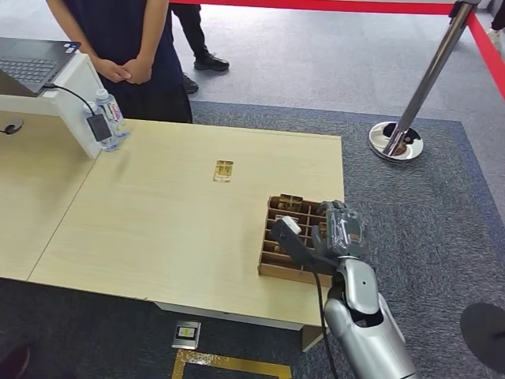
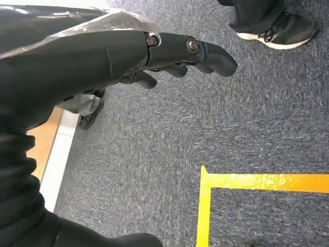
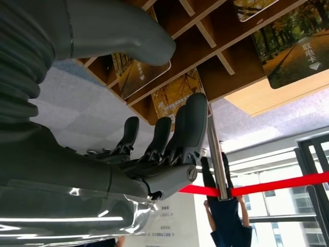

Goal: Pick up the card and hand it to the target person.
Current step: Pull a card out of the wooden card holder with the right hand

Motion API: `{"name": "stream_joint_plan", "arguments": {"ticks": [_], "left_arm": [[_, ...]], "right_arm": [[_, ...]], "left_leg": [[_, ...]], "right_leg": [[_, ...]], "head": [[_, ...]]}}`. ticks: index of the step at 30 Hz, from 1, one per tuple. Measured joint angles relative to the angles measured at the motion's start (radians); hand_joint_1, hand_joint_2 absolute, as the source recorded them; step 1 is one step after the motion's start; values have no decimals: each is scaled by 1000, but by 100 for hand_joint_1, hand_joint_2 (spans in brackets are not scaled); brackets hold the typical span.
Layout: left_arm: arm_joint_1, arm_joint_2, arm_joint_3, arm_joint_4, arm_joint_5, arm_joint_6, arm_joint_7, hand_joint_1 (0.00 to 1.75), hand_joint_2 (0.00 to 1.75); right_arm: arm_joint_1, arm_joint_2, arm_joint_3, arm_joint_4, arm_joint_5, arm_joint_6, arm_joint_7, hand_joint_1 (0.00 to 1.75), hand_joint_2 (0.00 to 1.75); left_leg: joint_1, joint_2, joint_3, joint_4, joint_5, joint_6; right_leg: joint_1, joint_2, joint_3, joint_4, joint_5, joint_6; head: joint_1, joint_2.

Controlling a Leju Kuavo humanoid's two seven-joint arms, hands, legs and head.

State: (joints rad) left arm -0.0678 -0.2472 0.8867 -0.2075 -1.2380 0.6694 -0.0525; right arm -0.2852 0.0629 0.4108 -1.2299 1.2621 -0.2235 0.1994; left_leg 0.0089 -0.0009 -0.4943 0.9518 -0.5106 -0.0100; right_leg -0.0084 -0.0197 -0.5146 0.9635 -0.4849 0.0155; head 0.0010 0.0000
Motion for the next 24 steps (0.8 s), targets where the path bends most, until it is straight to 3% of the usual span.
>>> {"name": "stream_joint_plan", "arguments": {"ticks": [24], "left_arm": [[1, 2, 4, 7, 14, 0, -20, 0, 175]], "right_arm": [[-2, -5, -1, 38, 31, -40, 48, 89, 175]], "left_leg": [[0, 0, 0, 0, 0, 0]], "right_leg": [[0, 0, 0, 0, 0, 0]], "head": [[0, 0]]}}
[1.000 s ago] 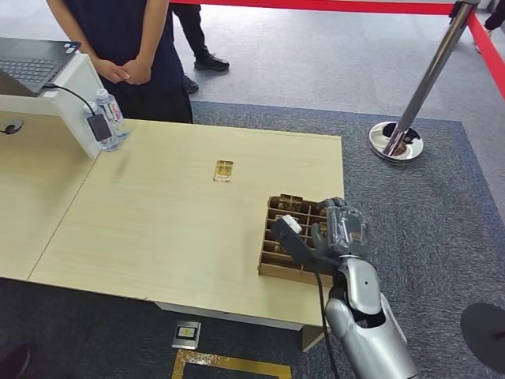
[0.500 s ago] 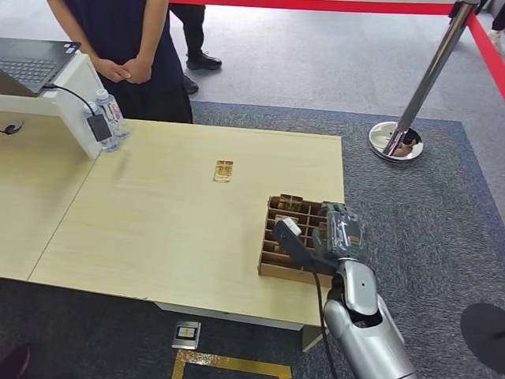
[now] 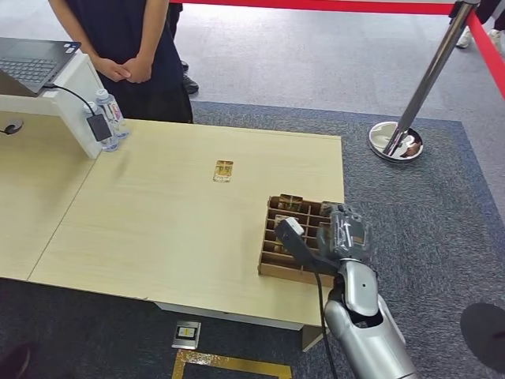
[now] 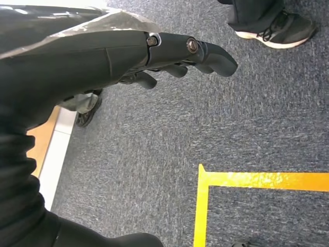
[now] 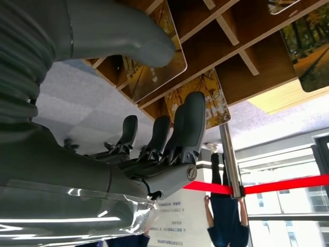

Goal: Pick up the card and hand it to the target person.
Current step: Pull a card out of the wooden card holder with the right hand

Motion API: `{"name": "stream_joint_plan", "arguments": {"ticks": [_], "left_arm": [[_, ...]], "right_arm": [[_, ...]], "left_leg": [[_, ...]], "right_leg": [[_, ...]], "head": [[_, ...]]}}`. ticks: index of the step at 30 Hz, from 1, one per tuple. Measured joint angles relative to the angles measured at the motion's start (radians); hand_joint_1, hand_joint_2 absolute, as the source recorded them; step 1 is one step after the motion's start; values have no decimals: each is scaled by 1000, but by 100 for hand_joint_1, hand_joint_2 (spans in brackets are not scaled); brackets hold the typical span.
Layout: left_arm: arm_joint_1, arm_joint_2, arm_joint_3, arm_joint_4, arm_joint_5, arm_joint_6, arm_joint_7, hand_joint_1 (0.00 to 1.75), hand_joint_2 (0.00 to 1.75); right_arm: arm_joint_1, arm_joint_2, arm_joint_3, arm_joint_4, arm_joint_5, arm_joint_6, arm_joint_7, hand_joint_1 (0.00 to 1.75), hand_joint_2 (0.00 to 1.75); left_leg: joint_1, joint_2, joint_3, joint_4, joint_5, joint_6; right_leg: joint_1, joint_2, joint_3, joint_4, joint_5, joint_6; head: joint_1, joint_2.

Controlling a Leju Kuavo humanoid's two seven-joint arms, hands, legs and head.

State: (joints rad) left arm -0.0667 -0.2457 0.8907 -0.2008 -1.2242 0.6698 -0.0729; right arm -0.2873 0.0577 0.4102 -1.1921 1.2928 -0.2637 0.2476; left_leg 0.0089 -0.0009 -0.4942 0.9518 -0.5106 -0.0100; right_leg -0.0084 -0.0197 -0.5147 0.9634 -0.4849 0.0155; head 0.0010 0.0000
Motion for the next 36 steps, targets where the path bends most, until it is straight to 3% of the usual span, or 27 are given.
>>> {"name": "stream_joint_plan", "arguments": {"ticks": [4, 18, 36], "left_arm": [[0, 0, 1, 1, 0, 0, 0, 0, 175], [0, 0, 1, 1, -3, -1, -2, 0, 175], [0, 0, 1, 1, -7, -1, -3, 0, 175]], "right_arm": [[0, -2, 0, 0, 20, -4, 17, 94, 175], [7, -6, 0, 0, 38, 6, 27, 69, 175], [23, -5, 0, -1, 60, 21, 36, 89, 175]], "left_leg": [[0, 0, 0, 0, 0, 0], [0, 0, 0, 0, 0, 0], [0, 0, 0, 0, 0, 0]], "right_leg": [[0, 0, 0, 0, 0, 0], [0, 0, 0, 0, 0, 0], [0, 0, 0, 0, 0, 0]], "head": [[0, 0], [0, 0], [0, 0]]}}
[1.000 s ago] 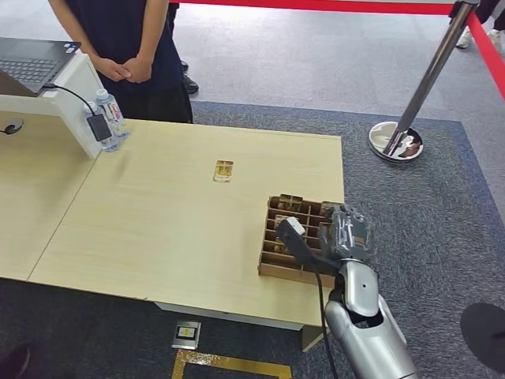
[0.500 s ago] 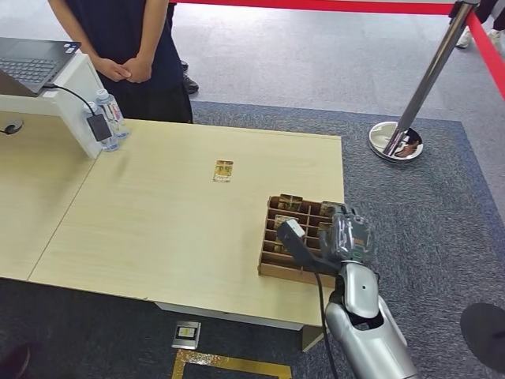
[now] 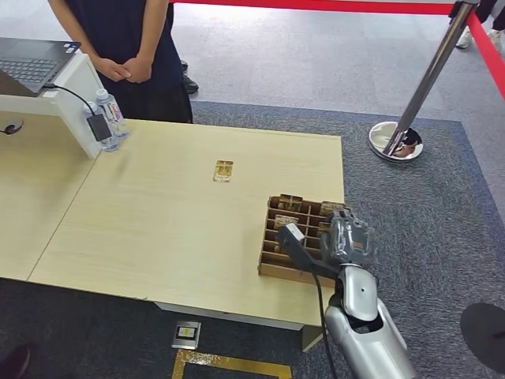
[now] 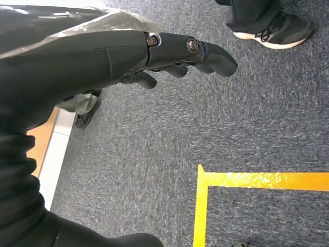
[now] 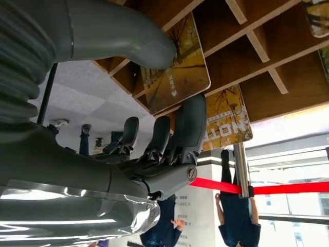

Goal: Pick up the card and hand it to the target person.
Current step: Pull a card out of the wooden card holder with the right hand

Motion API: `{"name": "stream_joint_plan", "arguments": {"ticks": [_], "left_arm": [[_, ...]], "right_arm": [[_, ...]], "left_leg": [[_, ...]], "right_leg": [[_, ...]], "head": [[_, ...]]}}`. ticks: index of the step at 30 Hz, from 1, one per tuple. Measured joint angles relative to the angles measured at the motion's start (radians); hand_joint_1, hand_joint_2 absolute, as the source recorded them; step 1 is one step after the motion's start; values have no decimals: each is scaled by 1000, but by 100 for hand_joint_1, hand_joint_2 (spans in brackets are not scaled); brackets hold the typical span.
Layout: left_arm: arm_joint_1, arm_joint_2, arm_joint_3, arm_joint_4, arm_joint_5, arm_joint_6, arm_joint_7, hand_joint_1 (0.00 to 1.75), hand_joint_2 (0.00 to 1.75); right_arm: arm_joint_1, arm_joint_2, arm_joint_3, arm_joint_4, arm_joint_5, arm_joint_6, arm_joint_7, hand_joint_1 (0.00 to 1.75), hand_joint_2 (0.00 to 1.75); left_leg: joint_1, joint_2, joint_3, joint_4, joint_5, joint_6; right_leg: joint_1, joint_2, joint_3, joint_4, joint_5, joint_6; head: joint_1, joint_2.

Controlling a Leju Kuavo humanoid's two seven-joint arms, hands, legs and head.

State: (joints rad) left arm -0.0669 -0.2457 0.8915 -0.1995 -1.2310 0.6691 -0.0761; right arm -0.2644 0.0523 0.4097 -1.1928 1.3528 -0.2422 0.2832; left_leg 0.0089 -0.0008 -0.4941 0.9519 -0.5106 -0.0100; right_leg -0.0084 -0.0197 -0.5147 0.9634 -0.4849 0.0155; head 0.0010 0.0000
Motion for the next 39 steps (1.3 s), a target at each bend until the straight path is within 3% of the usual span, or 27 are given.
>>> {"name": "stream_joint_plan", "arguments": {"ticks": [14, 16, 20, 25, 39], "left_arm": [[0, 0, 0, 0, -7, -5, -4, 0, 175], [0, 0, 0, 0, -7, -5, -4, 0, 175], [0, 0, 0, 0, -8, -5, -4, 0, 175], [0, 0, 0, 0, -8, -6, -6, 0, 175], [0, 0, 0, 0, -12, -7, -7, 0, 175]], "right_arm": [[23, -1, -1, -10, 9, 6, 8, 94, 175], [24, -1, -2, -10, 9, 6, 8, 104, 175], [25, -1, -2, -10, 10, 8, 8, 143, 175], [24, 0, -2, -13, 12, 7, 9, 161, 175], [25, 2, -2, -19, 18, 8, -3, 159, 175]], "left_leg": [[0, 0, 0, 0, 0, 0], [0, 0, 0, 0, 0, 0], [0, 0, 0, 0, 0, 0], [0, 0, 0, 0, 0, 0], [0, 0, 0, 0, 0, 0]], "right_leg": [[0, 0, 0, 0, 0, 0], [0, 0, 0, 0, 0, 0], [0, 0, 0, 0, 0, 0], [0, 0, 0, 0, 0, 0], [0, 0, 0, 0, 0, 0]], "head": [[0, 0], [0, 0], [0, 0], [0, 0], [0, 0]]}}
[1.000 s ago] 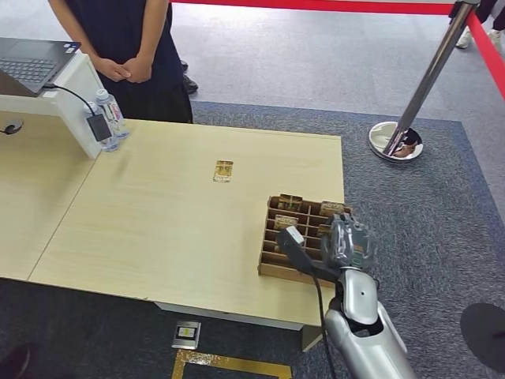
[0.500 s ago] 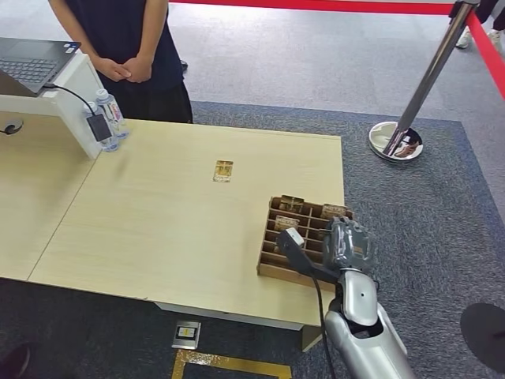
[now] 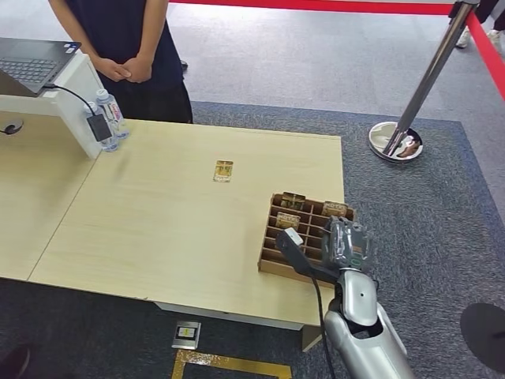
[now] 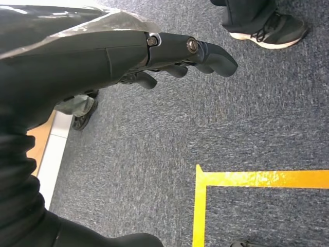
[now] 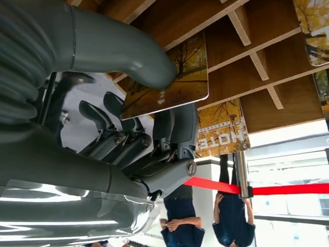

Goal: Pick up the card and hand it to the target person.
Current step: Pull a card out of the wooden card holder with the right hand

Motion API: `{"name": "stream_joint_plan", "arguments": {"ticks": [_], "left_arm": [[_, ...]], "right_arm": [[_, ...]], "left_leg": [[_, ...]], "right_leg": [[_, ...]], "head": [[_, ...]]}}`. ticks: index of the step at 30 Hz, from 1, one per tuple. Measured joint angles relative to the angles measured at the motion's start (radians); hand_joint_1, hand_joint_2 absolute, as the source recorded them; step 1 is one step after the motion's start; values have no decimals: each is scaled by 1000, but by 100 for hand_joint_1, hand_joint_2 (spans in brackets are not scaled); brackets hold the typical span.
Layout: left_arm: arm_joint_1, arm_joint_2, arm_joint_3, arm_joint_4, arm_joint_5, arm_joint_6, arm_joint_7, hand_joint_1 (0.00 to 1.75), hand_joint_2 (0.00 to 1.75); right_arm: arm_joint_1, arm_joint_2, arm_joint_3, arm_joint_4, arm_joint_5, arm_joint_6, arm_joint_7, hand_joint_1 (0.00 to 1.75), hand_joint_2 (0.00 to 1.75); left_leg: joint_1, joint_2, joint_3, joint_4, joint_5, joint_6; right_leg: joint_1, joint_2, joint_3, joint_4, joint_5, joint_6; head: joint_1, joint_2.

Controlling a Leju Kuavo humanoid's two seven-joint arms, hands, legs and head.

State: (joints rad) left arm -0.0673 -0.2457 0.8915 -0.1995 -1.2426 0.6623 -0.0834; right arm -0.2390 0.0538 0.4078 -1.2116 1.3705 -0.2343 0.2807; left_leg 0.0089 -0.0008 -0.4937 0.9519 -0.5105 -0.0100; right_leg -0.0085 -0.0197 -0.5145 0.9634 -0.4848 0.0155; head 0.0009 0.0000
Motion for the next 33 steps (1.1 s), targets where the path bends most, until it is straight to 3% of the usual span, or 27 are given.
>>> {"name": "stream_joint_plan", "arguments": {"ticks": [25, 33], "left_arm": [[0, 0, 0, 0, 6, -4, 0, 0, 175], [0, 0, 0, 0, 10, -4, 4, 0, 175]], "right_arm": [[-63, -10, 3, -77, -128, -1, -128, 161, 175], [-108, -16, 28, -115, -239, 25, -184, 158, 175]], "left_leg": [[0, 0, 0, 0, 0, 0], [0, 0, 0, 0, 0, 0]], "right_leg": [[0, 0, 0, 0, 0, 0], [0, 0, 0, 0, 0, 0]], "head": [[0, 0], [0, 0]]}}
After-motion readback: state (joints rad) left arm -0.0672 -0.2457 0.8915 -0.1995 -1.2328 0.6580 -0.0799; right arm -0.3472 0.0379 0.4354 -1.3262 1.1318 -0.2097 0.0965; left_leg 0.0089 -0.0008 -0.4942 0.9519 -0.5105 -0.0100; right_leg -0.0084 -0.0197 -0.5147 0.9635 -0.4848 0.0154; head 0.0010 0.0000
